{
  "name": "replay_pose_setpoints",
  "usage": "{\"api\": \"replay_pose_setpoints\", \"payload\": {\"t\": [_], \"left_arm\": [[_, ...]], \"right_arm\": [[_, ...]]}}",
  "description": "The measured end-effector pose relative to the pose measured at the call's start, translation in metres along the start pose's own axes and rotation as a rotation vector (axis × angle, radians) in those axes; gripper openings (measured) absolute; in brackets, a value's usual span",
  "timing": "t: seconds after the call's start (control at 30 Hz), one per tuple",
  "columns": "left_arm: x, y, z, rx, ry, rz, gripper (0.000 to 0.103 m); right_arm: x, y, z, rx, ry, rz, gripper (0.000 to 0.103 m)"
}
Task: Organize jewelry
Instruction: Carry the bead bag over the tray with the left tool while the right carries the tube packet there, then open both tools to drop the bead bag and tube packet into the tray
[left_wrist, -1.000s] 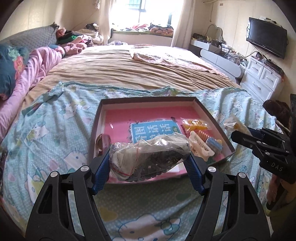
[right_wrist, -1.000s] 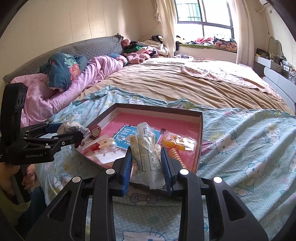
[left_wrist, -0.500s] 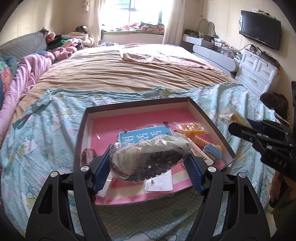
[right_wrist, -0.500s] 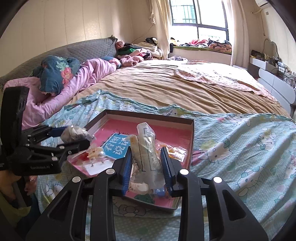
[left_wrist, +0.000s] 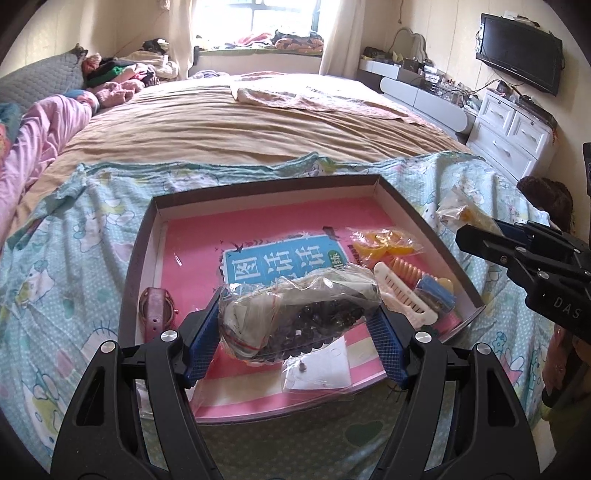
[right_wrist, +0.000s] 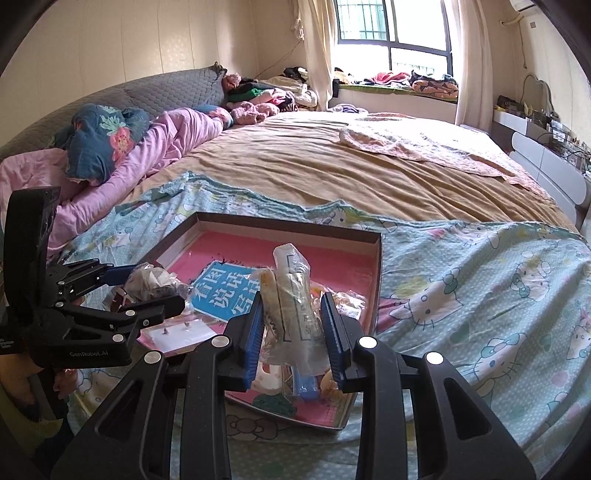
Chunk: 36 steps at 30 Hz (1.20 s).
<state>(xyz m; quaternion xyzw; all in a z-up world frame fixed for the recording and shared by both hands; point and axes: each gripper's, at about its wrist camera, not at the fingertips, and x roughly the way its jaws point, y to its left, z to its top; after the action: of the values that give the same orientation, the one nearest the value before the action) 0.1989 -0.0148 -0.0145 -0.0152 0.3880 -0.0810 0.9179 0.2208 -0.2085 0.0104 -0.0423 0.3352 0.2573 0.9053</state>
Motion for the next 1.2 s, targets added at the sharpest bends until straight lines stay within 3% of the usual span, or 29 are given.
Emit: {"api": "replay_pose_setpoints", "payload": {"t": [0.37,0.87,0.97,1.2], "left_arm": [[0.018,0.006,-0.01,-0.013,0.048,-0.007,0.065],[0.02,0.007,-0.01,-0.021,0.048,0.002,0.065],[0.02,0.007,-0.01,-0.019,0.05,0.006,0.066],[0.018,0.007,-0.01,-0.023,0.051,0.012,0.067]], "right_arm": [[0.022,-0.003,-0.007,0.02,0.046,-0.001,0.029],[0.048,0.002,-0.019,0.03,0.136,0.013,0.031],[0.043,0.002,-0.019,0.034,0.126,0.015,0.048],[0.021,0.001,-0.018,0.028,0.078,-0.008,0.062]]}}
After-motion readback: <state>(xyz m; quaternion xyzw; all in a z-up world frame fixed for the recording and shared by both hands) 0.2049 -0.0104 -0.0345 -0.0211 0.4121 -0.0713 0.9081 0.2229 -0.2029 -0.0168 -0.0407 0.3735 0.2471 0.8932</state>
